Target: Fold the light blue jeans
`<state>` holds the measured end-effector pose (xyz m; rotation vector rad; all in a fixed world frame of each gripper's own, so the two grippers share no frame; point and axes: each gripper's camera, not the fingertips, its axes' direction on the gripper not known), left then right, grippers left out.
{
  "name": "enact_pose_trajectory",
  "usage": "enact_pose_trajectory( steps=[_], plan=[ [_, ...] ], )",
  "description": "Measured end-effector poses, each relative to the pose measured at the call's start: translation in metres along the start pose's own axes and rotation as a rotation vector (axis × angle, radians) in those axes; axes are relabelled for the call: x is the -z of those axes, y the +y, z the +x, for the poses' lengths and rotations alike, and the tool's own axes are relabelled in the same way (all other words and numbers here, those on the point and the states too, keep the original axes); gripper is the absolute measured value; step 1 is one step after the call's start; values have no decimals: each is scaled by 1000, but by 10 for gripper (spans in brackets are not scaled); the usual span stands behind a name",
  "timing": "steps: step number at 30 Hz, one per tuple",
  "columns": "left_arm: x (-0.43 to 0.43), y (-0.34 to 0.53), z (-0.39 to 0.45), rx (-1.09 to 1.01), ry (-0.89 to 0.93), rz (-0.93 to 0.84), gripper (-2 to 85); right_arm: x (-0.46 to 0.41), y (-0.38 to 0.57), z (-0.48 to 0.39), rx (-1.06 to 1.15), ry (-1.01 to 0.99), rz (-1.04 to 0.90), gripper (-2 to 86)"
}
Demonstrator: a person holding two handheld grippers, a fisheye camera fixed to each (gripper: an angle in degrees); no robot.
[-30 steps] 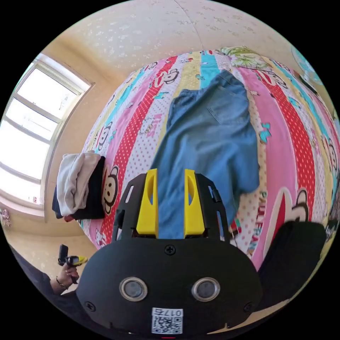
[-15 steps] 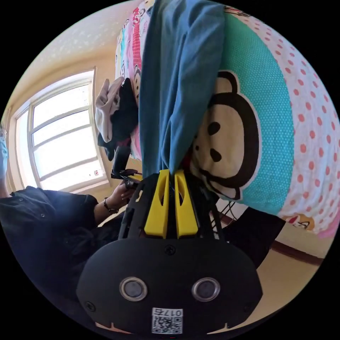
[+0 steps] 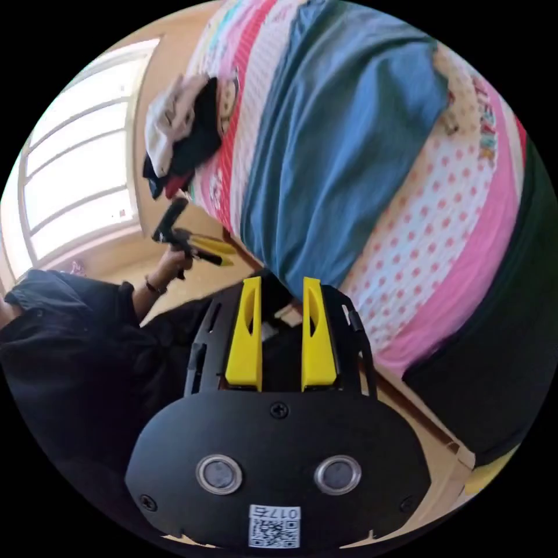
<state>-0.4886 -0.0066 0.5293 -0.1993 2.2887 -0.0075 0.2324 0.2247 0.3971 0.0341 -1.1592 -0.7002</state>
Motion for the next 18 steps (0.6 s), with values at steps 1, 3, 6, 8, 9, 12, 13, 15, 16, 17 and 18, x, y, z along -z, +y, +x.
enact_pose_trajectory(
  steps=[1, 3, 6, 8, 9, 12, 13, 15, 16, 17, 18],
  plan=[
    [6, -4, 9, -32, 4, 51, 144, 37, -29, 0, 47, 9, 145, 109],
    [22, -19, 42, -173, 46, 251, 132, 76, -85, -2, 100, 98, 277, 115],
    [15, -43, 66, -290, 73, 382, 118, 113, -191, -1, 83, 309, 485, 122],
    [-1, -59, 70, -306, 54, 397, 113, 127, -265, 9, 28, 324, 630, 122],
    [-18, -70, 69, -285, 43, 384, 110, 127, -280, 13, 5, 325, 657, 120],
    [-68, -80, 58, -197, 54, 331, 41, 109, -326, 38, -148, 266, 687, 94],
    [-75, -79, 56, -182, 67, 326, 22, 101, -327, 38, -185, 267, 708, 61],
    [-86, -70, 44, -134, 155, 340, 2, 94, -312, 20, -185, 336, 793, 36],
    [-87, -67, 41, -128, 174, 347, 0, 94, -301, 1, -140, 354, 851, 29],
    [-87, -60, 37, -136, 206, 359, -4, 96, -291, -21, -70, 355, 893, 24],
    [-85, -53, 35, -157, 231, 370, -6, 96, -288, -31, -33, 348, 905, 24]
  ],
)
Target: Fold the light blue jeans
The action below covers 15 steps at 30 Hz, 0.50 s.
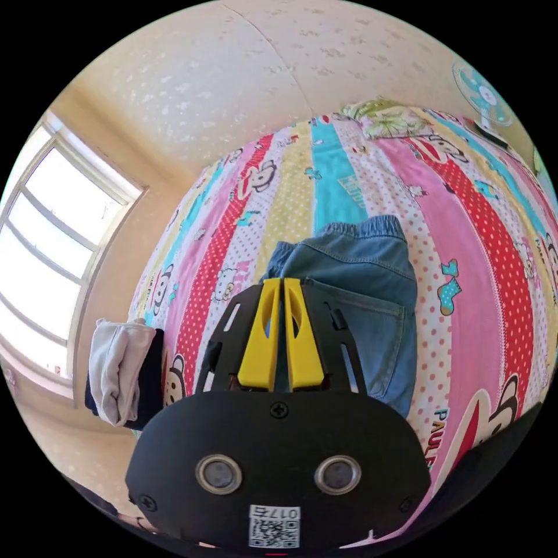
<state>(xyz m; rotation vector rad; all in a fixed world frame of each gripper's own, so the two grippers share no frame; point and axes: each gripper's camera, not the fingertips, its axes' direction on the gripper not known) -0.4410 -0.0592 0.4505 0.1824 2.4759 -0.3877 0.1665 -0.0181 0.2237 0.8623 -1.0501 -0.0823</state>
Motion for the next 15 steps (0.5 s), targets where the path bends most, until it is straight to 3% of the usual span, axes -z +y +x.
enact_pose_trajectory(
  steps=[3, 7, 9, 12, 15],
  plan=[
    [6, 18, -4, -21, 37, -4, -7, -3, -7, -34, 72, -126, 0, 26],
    [4, 39, -27, 46, 90, 6, 0, -74, -14, -35, 15, -178, -254, 61],
    [23, 54, -37, 75, 65, 84, 18, -54, -10, -34, 62, -302, -228, 87],
    [50, 64, -48, 49, 93, 193, 91, 15, 24, -25, 155, -245, -201, 105],
    [49, 45, -62, -14, 170, 172, 145, 75, 90, 16, 148, -203, -260, 121]
  ],
)
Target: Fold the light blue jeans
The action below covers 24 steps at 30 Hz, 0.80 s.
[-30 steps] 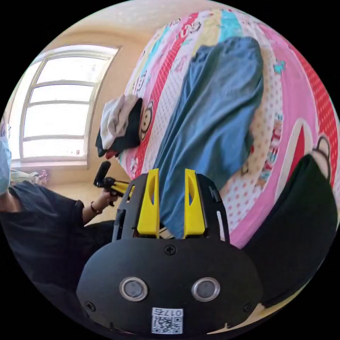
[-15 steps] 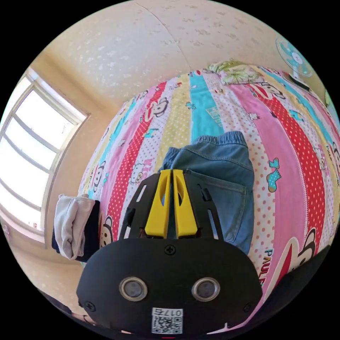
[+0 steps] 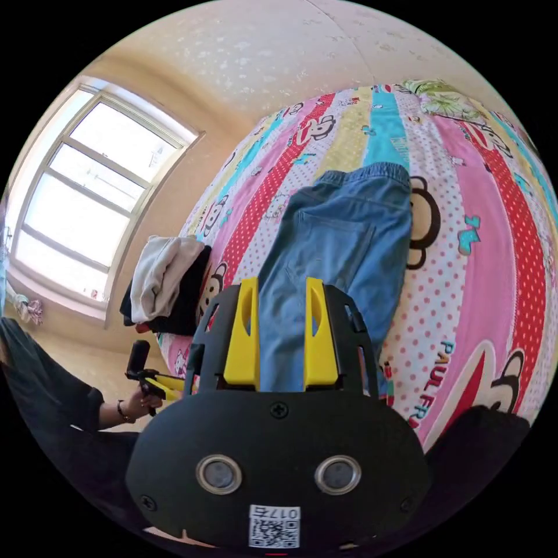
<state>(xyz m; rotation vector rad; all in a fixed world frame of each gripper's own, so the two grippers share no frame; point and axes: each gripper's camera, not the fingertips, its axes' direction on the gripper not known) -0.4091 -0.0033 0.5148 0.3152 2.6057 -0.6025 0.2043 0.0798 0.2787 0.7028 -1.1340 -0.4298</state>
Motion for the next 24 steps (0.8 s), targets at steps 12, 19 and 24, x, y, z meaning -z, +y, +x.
enact_pose_trajectory(
  steps=[12, 19, 24],
  plan=[
    [-91, 52, -36, -51, 158, -325, 143, 36, 293, 58, -406, -449, -216, 140],
    [-112, 30, -50, -76, 135, -286, 102, -1, 245, 78, -341, -675, -220, 102],
    [-171, 77, -44, -42, 172, -441, 53, 14, 245, 48, -246, -684, -276, 11]
  ],
)
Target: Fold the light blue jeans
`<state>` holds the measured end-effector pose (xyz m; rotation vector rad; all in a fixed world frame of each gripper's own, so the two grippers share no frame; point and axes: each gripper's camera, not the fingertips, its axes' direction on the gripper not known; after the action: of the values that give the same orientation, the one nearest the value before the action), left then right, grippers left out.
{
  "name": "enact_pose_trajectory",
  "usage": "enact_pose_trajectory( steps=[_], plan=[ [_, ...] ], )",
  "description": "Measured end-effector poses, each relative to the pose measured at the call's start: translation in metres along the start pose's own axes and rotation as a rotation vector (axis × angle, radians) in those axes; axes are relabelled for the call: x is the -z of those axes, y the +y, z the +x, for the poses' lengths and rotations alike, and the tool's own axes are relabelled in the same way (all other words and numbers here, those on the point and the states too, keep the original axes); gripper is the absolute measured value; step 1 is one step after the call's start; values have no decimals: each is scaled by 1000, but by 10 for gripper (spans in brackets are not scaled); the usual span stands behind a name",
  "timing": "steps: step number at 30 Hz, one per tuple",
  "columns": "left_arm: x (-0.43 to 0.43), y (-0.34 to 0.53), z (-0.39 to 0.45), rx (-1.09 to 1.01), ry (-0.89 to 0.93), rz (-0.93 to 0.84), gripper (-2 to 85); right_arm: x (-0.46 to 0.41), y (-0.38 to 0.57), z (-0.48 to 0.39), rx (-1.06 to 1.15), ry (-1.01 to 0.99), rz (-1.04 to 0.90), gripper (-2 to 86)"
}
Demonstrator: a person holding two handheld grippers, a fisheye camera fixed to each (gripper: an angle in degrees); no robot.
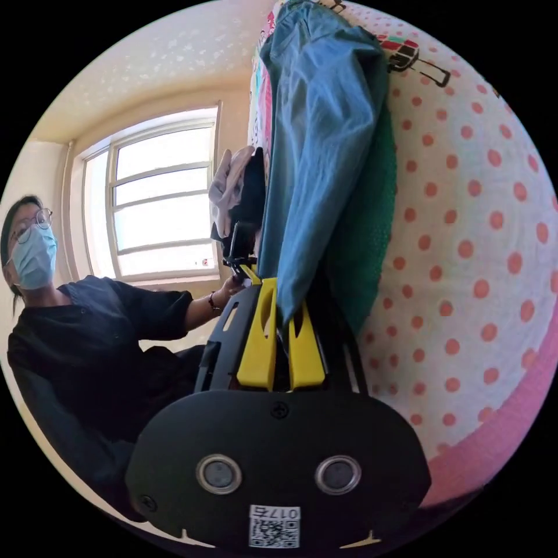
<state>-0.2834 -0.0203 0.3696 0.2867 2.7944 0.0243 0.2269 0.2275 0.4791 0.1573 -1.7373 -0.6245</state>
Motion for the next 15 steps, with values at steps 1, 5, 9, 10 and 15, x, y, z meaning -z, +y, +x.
enact_pose_trajectory(
  steps=[1, 5, 9, 10, 15],
  plan=[
    [0, 7, 6, -12, 6, 20, 50, 7, 11, -17, 15, -20, 9, 7],
    [9, 53, 76, -159, 124, 98, 24, 39, 47, -114, 137, -106, 72, 0],
    [21, 77, 216, -478, 256, 149, 7, 78, 51, -225, 347, -265, 155, 8],
    [22, 79, 240, -525, 241, 154, 6, 89, 46, -266, 430, -269, 157, 19],
    [15, 103, 444, -928, 79, 221, -3, 125, 29, -429, 756, -227, 122, 53]
  ],
)
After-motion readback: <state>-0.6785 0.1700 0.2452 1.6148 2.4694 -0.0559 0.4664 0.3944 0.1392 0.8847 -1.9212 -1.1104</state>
